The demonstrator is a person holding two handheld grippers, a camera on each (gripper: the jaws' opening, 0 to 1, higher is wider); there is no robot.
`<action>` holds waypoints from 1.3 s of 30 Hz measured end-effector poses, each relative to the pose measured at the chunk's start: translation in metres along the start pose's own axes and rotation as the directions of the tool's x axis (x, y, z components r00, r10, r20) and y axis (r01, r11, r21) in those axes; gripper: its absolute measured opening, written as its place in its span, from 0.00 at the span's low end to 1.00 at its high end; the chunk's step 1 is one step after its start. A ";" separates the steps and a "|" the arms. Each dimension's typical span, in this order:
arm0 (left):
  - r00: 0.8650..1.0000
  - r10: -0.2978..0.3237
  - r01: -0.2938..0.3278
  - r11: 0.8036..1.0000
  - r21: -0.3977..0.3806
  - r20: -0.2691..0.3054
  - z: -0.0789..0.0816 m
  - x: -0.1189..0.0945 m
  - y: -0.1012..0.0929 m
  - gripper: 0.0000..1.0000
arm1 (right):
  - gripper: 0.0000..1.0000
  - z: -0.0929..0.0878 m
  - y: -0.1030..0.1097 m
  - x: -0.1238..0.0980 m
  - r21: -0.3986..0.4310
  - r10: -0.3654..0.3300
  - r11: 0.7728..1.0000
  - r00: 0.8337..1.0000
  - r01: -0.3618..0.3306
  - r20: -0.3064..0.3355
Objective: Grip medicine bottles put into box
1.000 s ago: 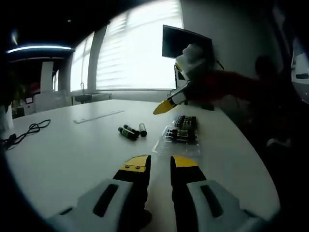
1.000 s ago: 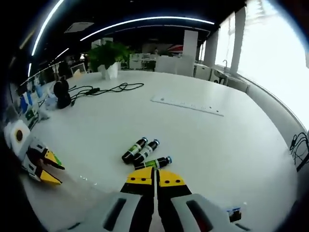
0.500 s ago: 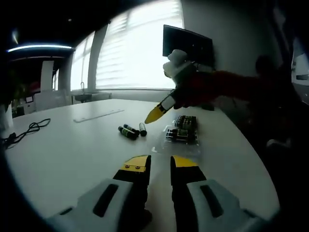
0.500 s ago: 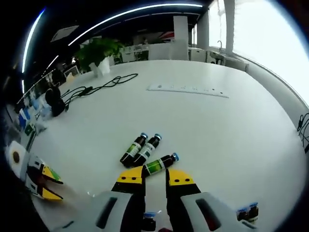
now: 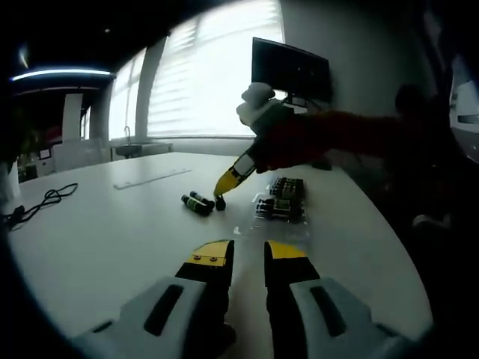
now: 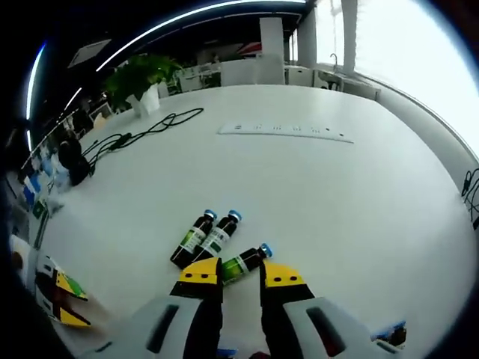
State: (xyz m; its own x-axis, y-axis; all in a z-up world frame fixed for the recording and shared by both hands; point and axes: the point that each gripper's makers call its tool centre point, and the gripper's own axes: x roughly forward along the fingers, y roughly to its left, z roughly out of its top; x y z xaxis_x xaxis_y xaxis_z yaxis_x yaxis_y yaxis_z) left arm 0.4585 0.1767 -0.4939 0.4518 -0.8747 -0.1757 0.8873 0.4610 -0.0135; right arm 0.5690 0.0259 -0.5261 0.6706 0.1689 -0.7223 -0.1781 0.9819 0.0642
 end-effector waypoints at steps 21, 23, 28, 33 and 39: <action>1.000 -0.005 0.005 1.000 -0.006 -0.004 0.000 -0.001 -0.002 0.11 | 0.07 -0.002 0.007 0.004 -0.223 0.014 0.974 0.998 -0.026 -0.055; 1.000 -0.004 0.004 1.000 -0.005 -0.004 0.000 -0.001 -0.002 0.11 | 0.07 -0.001 0.008 0.002 -0.286 -0.010 0.958 0.999 -0.001 -0.039; 1.000 -0.006 0.006 1.000 -0.007 -0.005 0.000 -0.001 -0.003 0.11 | 0.06 -0.001 0.009 0.000 -0.324 -0.026 0.946 0.999 0.018 -0.020; 1.000 -0.003 0.003 1.000 -0.007 -0.010 -0.001 -0.001 -0.002 0.11 | 0.06 -0.004 0.004 -0.003 -0.325 -0.034 0.945 0.999 0.034 0.006; 1.000 0.000 -0.001 1.000 -0.007 -0.015 -0.002 -0.001 -0.001 0.11 | 0.06 -0.001 0.003 -0.010 -0.331 -0.020 0.943 0.998 0.036 0.053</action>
State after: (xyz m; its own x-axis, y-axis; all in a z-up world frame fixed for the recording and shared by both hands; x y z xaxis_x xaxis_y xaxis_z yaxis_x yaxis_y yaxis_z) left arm 0.4571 0.1771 -0.4958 0.4508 -0.8721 -0.1903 0.8863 0.4626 -0.0205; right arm 0.5614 0.0267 -0.5199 0.7112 0.1539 -0.6859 -0.3823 0.9035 -0.1937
